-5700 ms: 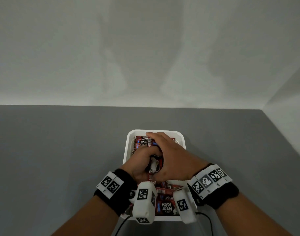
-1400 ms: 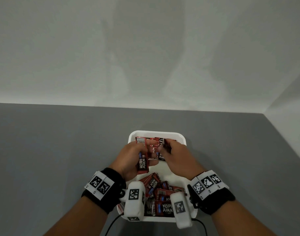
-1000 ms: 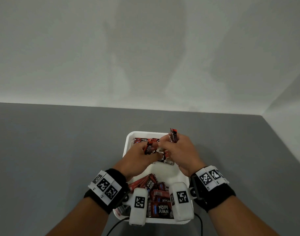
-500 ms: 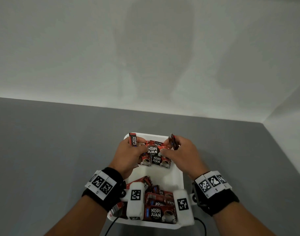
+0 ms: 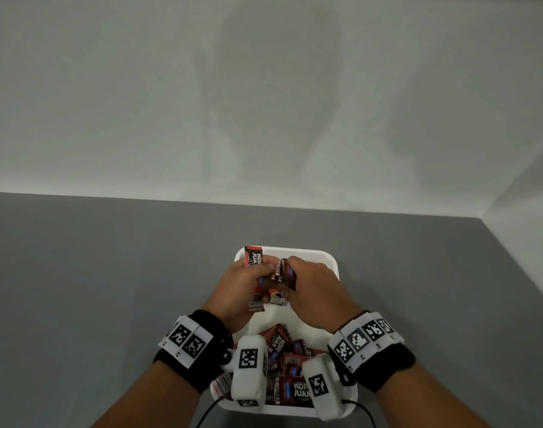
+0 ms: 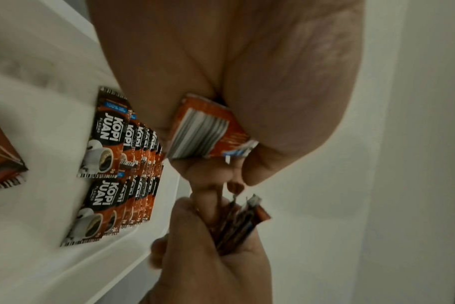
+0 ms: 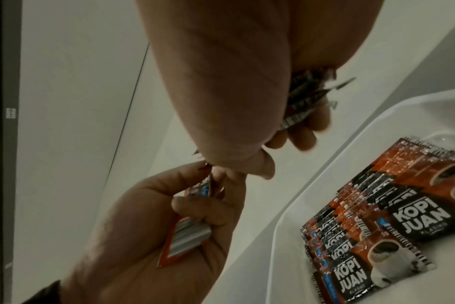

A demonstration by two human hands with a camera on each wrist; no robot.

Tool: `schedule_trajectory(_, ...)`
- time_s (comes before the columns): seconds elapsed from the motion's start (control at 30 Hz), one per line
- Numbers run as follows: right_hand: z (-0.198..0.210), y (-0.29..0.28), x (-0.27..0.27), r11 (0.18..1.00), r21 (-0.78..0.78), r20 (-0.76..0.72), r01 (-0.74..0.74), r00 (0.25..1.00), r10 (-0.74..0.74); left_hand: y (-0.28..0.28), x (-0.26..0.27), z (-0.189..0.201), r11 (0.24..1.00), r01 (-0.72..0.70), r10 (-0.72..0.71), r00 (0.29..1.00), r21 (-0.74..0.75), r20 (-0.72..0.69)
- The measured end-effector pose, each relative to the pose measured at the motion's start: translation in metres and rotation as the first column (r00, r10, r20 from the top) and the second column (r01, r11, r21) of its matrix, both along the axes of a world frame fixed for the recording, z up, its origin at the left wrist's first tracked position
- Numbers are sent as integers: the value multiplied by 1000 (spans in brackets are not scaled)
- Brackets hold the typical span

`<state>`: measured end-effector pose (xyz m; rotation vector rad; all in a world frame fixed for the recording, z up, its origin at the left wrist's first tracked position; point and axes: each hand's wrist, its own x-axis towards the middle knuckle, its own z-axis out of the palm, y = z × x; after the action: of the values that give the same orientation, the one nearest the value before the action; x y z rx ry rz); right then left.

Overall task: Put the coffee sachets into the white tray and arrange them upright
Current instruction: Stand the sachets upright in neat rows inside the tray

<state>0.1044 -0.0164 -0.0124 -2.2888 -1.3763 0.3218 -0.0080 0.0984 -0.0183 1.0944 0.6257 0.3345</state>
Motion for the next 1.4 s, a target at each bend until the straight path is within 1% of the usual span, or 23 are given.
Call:
schedule_trajectory(0.1, 1, -2, 7, 995, 48, -186, 88, 979, -78, 3, -4, -3, 979, -33, 36, 999, -201, 12)
schedule_trajectory(0.13, 1, -3, 9, 989, 66, -265, 133, 958, -111, 4, -5, -5, 974, -40, 43, 999, -225, 10)
schedule_trajectory(0.2, 6, -5, 12, 961, 148, -451, 236, 881, -147, 2, -4, -4, 984, -21, 20, 1000, -177, -10)
schedule_trajectory(0.23, 9, -6, 12, 937, 189, -557, 295, 818, -145, -1, -3, -2, 992, -2, 0, 1000, -123, -14)
schedule_trajectory(0.3, 18, -8, 11, 890, 211, -758, 404, 643, -112, -4, -2, -1, 999, 18, -17, 1000, 42, -25)
schedule_trajectory(0.33, 22, -10, 10, 879, 197, -822, 434, 561, -93, -5, -2, -2, 986, 25, -19, 999, 162, -39)
schedule_trajectory(0.4, 25, -11, 12, 879, 160, -875, 450, 476, -84, -6, 0, -4, 909, 78, -51, 996, 409, -76)
schedule_trajectory(0.47, 24, -11, 13, 878, 160, -880, 452, 469, -81, -7, 1, -6, 833, 107, -64, 993, 543, -98)
schedule_trajectory(0.5, 23, -11, 14, 872, 171, -872, 459, 482, -83, -6, 1, -6, 826, 98, -53, 994, 555, -96)
schedule_trajectory(0.57, 23, -13, 17, 854, 187, -850, 485, 516, -106, -4, -1, -4, 880, 56, -29, 998, 471, -64)
schedule_trajectory(0.63, 23, -18, 21, 844, 219, -825, 490, 554, -108, -1, -2, -3, 957, -12, 17, 1000, 291, -15)
schedule_trajectory(0.67, 23, -20, 22, 851, 224, -815, 476, 569, -104, 0, -3, -2, 975, -49, 49, 999, 219, 4)
schedule_trajectory(0.7, 21, -21, 24, 867, 224, -788, 444, 606, -107, 2, -3, -1, 979, -80, 80, 997, 186, 10)
schedule_trajectory(0.8, 20, -23, 25, 915, 198, -629, 351, 762, -156, 5, -4, 2, 973, -113, 114, 993, 202, 7)
schedule_trajectory(0.87, 20, -23, 28, 907, 211, -588, 364, 789, -180, 8, -4, 1, 965, -132, 136, 991, 226, 0)
schedule_trajectory(0.93, 18, -23, 27, 886, 243, -603, 394, 777, -180, 8, -3, -2, 952, -175, 181, 983, 253, -3)
schedule_trajectory(1.0, 15, -22, 21, 862, 270, -659, 428, 735, -158, 5, 0, -5, 934, -222, 228, 974, 280, 13)
schedule_trajectory(1.03, 14, -21, 16, 844, 284, -712, 454, 690, -131, 2, 1, -6, 929, -234, 238, 971, 287, 24)
schedule_trajectory(1.13, 13, -12, 3, 789, 292, -871, 541, 492, -15, -11, 6, -6, 914, -209, 208, 977, 348, 43)
schedule_trajectory(1.17, 12, -9, 1, 783, 293, -888, 548, 460, 11, -16, 8, -6, 908, -188, 185, 982, 375, 42)
schedule_trajectory(1.23, 12, -2, -1, 783, 282, -886, 554, 465, -9, -27, 11, -5, 896, -131, 123, 991, 425, 46)
schedule_trajectory(1.33, 8, 5, -3, 777, 235, -872, 584, 479, -96, -39, 12, -4, 869, -33, 10, 999, 493, 50)
schedule_trajectory(1.4, 6, 6, -3, 778, 207, -858, 593, 492, -147, -41, 11, -3, 871, -11, -7, 999, 492, 35)
